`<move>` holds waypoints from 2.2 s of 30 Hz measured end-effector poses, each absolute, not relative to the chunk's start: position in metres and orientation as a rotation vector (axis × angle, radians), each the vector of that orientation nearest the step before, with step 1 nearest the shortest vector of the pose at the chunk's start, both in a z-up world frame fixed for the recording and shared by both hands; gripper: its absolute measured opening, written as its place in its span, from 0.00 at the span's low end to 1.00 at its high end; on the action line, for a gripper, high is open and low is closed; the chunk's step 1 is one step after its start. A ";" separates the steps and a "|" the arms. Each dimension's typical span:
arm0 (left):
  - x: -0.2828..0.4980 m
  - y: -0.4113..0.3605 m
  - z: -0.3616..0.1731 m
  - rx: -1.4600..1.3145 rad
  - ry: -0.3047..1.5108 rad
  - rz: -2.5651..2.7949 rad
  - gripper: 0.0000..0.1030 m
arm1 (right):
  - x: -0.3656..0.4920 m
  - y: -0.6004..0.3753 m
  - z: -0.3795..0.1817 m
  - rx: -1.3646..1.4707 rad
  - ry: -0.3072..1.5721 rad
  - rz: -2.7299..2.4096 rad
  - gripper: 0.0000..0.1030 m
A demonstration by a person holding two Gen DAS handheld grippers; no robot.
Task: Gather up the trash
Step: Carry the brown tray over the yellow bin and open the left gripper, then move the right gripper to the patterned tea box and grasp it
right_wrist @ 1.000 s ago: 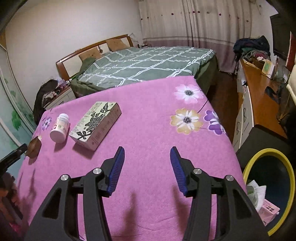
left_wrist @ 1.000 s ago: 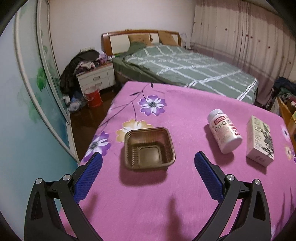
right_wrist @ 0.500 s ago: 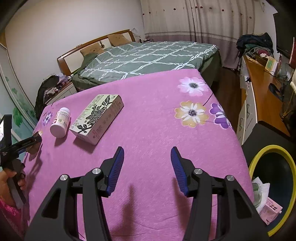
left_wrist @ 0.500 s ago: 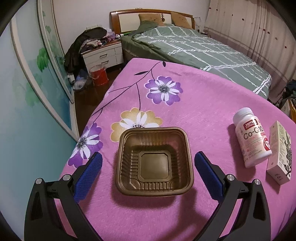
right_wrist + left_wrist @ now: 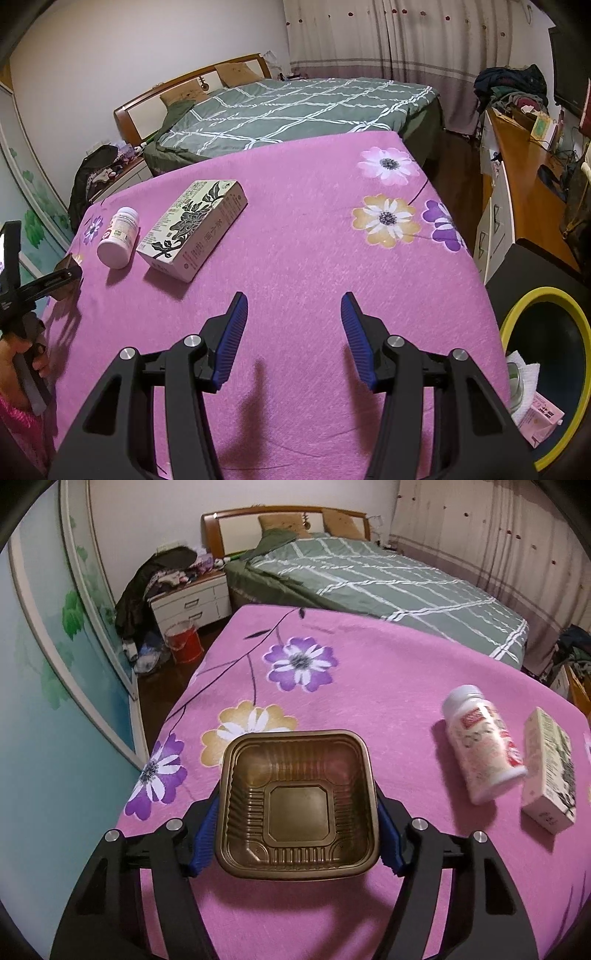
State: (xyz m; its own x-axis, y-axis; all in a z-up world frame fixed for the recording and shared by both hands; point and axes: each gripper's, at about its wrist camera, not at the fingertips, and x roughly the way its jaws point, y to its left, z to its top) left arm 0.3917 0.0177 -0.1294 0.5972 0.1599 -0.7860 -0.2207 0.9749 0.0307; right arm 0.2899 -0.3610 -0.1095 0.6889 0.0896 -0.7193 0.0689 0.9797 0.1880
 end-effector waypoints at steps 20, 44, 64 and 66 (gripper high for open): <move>0.258 -0.221 -0.055 0.094 0.796 -0.378 0.67 | 0.125 -0.493 -0.081 0.250 0.724 -0.304 0.51; 0.209 -0.500 -0.104 0.303 0.879 -0.754 0.88 | 0.017 -0.599 -0.113 0.406 0.735 -0.528 0.55; 0.263 -0.181 -0.053 0.072 0.677 -0.239 0.92 | 0.114 -0.508 -0.090 0.282 0.728 -0.307 0.55; 0.273 -0.145 -0.056 0.060 0.666 -0.162 0.93 | 0.133 -0.489 -0.087 0.261 0.728 -0.263 0.55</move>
